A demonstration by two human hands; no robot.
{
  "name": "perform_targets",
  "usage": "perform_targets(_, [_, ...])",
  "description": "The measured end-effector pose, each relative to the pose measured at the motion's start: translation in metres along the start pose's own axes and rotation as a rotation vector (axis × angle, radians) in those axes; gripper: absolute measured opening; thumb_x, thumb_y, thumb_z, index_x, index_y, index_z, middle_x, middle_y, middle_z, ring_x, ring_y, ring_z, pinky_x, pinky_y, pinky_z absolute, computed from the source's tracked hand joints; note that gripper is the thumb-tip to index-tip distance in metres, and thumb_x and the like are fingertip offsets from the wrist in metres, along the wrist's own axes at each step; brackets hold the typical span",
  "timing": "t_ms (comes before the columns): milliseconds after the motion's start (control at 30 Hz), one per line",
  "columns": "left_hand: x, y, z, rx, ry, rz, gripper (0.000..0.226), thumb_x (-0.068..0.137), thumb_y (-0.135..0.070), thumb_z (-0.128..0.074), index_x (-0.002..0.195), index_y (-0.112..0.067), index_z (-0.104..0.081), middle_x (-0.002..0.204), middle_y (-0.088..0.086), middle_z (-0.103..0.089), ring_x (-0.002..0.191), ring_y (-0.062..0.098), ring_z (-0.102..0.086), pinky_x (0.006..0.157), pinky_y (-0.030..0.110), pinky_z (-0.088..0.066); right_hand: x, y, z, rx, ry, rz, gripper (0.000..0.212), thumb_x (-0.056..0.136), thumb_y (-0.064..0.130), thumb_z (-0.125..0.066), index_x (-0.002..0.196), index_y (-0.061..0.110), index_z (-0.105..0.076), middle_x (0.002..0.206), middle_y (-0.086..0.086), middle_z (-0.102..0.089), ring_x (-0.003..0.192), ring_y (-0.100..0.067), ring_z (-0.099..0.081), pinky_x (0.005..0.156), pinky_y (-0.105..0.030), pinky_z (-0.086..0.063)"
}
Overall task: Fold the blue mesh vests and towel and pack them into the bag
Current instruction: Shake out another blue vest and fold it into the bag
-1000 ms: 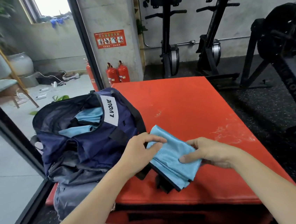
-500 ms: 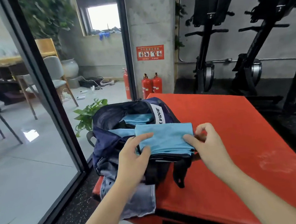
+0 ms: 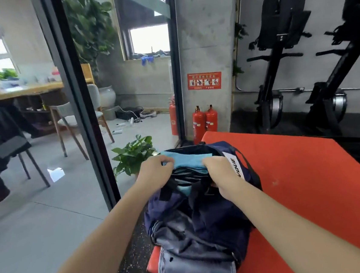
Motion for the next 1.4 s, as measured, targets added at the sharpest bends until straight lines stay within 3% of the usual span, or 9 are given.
perform_targets(100, [0.030,0.009,-0.018,0.075,0.112,0.062,0.033,0.093,-0.030,-0.054,0.125,-0.023,-0.063,0.116,0.000,-0.064,0.087,0.014,-0.056,0.075,0.023,-0.041,0.019,-0.006,-0.015,-0.087,0.004,-0.043,0.029,0.094,0.009,-0.047,0.067,0.021,-0.045,0.075,-0.001,-0.048,0.074,-0.021,-0.049,0.070,-0.034,-0.045])
perform_targets(200, [0.048,0.012,-0.035,0.037,0.146,0.074,0.036,0.093,-0.031,-0.055,0.128,-0.023,-0.060,0.117,0.000,-0.062,0.084,0.010,-0.056,0.072,0.023,-0.043,0.034,-0.013,-0.016,-0.102,-0.102,-0.019,0.025,0.086,0.005,-0.044,0.067,0.020,-0.043,0.070,0.000,-0.043,0.069,-0.022,-0.042,0.064,-0.038,-0.036])
perform_targets(267, [0.058,0.008,-0.046,-0.004,0.139,0.048,0.037,0.094,-0.031,-0.055,0.129,-0.020,-0.059,0.112,0.000,-0.060,0.079,0.006,-0.055,0.063,0.019,-0.041,0.043,-0.015,-0.014,-0.136,-0.147,0.013,0.028,0.087,0.009,-0.045,0.105,0.018,-0.065,0.098,-0.005,-0.063,0.086,-0.028,-0.059,0.076,-0.038,-0.047])
perform_targets(333, [0.068,0.005,-0.058,-0.016,0.115,0.011,0.038,0.096,-0.031,-0.057,0.131,-0.018,-0.058,0.112,0.002,-0.062,0.082,0.011,-0.056,0.069,0.020,-0.040,0.049,-0.016,-0.009,-0.205,-0.173,0.014,0.053,0.092,0.014,-0.047,0.144,0.016,-0.046,0.134,-0.007,-0.058,0.115,-0.030,-0.059,0.096,-0.038,-0.046])
perform_targets(400, [0.077,0.005,-0.071,-0.016,0.103,-0.015,0.039,0.098,-0.031,-0.058,0.134,-0.016,-0.057,0.117,0.004,-0.062,0.088,0.012,-0.054,0.076,0.016,-0.036,0.051,-0.015,-0.006,-0.232,-0.139,0.037,0.059,0.095,0.017,-0.052,0.152,0.016,-0.034,0.140,-0.007,-0.054,0.120,-0.027,-0.056,0.093,-0.029,-0.042])
perform_targets(667, [0.074,0.028,-0.105,0.061,0.259,0.045,0.051,0.102,-0.038,-0.046,0.149,-0.017,-0.041,0.143,0.013,-0.052,0.131,0.027,-0.047,0.096,0.028,-0.039,0.055,-0.034,0.009,-0.364,0.019,0.050,0.062,0.093,0.034,-0.063,0.147,0.025,-0.034,0.117,0.008,-0.057,0.083,-0.001,-0.052,0.079,-0.026,-0.039])
perform_targets(767, [0.068,0.024,-0.098,0.118,0.218,0.011,0.051,0.102,-0.037,-0.046,0.148,-0.015,-0.042,0.144,0.015,-0.051,0.137,0.029,-0.040,0.111,0.035,-0.032,0.046,-0.026,0.008,-0.457,0.021,0.050,0.069,0.094,0.040,-0.060,0.152,0.022,-0.027,0.135,-0.001,-0.057,0.109,-0.017,-0.058,0.087,-0.028,-0.042])
perform_targets(967, [0.027,-0.011,-0.075,0.075,0.074,-0.079,0.048,0.099,-0.030,-0.053,0.144,-0.016,-0.044,0.138,0.011,-0.052,0.129,0.025,-0.046,0.105,0.030,-0.033,0.006,-0.002,0.008,-0.540,0.044,0.167,0.074,0.090,0.040,-0.064,0.152,0.012,-0.033,0.155,-0.009,-0.034,0.141,-0.024,-0.035,0.114,-0.035,-0.032])
perform_targets(1400, [-0.110,-0.141,-0.116,-0.221,0.010,-0.232,0.029,0.098,-0.019,-0.051,0.127,-0.023,-0.058,0.085,-0.014,-0.063,0.081,0.000,-0.059,0.076,0.026,-0.047,-0.131,-0.031,0.203,-0.492,-0.149,0.232,0.036,0.091,0.028,-0.066,0.126,0.022,-0.057,0.121,0.003,-0.060,0.111,-0.012,-0.057,0.086,-0.021,-0.039])
Point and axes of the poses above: each hand's wrist, its own x-axis towards the middle knuckle, its own z-axis out of the back of the hand, y = z × x, the point moved 4 cm from there along x, towards the middle knuckle
